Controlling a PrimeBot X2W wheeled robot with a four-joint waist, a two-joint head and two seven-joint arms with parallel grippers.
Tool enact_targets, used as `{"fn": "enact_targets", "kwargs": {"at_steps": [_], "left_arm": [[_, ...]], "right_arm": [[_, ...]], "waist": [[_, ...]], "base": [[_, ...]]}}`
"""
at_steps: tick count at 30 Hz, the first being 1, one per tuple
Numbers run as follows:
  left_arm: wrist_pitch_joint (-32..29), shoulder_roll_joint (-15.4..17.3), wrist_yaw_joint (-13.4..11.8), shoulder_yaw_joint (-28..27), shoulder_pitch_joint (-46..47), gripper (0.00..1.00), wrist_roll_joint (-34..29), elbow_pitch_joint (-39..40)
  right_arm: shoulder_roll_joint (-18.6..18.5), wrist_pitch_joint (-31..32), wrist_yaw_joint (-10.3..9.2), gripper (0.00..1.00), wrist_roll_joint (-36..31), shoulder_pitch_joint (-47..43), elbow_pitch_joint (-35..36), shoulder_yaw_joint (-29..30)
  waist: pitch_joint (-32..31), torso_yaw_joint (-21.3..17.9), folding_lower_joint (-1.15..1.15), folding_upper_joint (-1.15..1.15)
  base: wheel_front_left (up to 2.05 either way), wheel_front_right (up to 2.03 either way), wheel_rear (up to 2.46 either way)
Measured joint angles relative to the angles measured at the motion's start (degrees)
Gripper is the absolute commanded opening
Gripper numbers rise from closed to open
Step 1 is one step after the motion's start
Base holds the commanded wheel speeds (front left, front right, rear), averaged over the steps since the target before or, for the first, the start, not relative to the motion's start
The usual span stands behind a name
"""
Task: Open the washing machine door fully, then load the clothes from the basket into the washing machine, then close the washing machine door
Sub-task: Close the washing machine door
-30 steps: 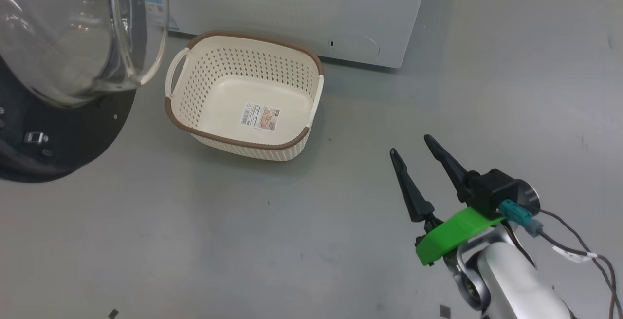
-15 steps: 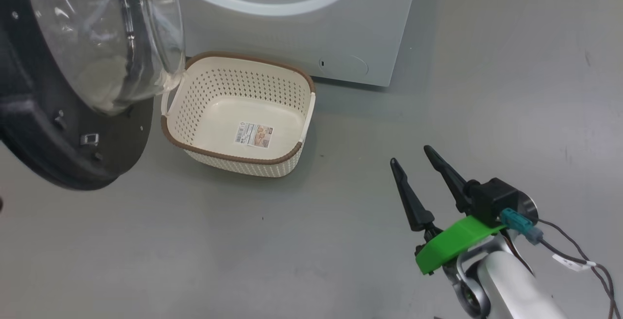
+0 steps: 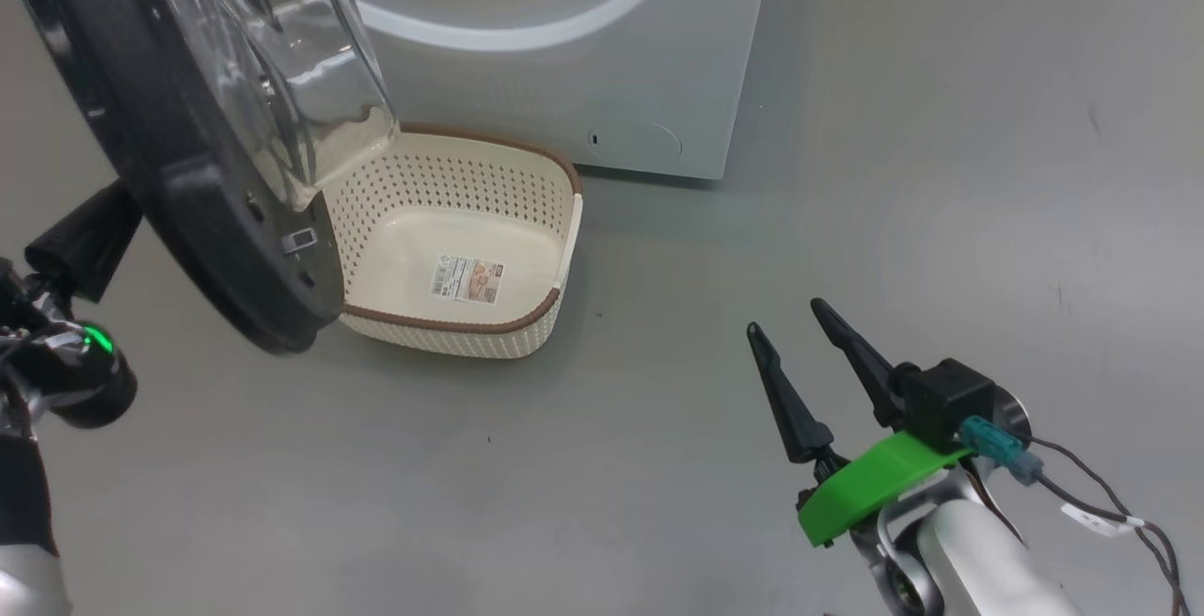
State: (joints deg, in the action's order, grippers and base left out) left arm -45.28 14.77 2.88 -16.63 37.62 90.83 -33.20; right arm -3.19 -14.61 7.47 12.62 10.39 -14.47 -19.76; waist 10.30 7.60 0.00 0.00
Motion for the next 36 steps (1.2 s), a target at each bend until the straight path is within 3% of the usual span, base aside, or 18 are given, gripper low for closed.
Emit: {"fn": "enact_targets", "kwargs": {"at_steps": [17,28,36], "left_arm": [[3.7,-8.6,-2.4,1.2,-2.6,0.0,1.0,6.7],[6.5,-11.8,-1.9,2.5,0.8,0.0,1.2,5.5],[7.0,-12.0,-0.9,2.6,1.1,0.0,1.2,4.4]], "right_arm": [[0.0,0.0,0.0,1.0,0.4,-0.6,1.1,0.5],[0.0,0.0,0.0,1.0,0.9,-0.6,1.8,1.2],[0.0,0.0,0.0,1.0,1.0,-0.6,2.6,5.0]], "waist": [[1.2,-5.3,0.0,0.0],[2.9,-8.9,0.0,0.0],[2.8,-9.7,0.01,0.0]], "base": [[0.0,0.0,0.0],[0.0,0.0,0.0],[0.0,0.0,0.0]]}}
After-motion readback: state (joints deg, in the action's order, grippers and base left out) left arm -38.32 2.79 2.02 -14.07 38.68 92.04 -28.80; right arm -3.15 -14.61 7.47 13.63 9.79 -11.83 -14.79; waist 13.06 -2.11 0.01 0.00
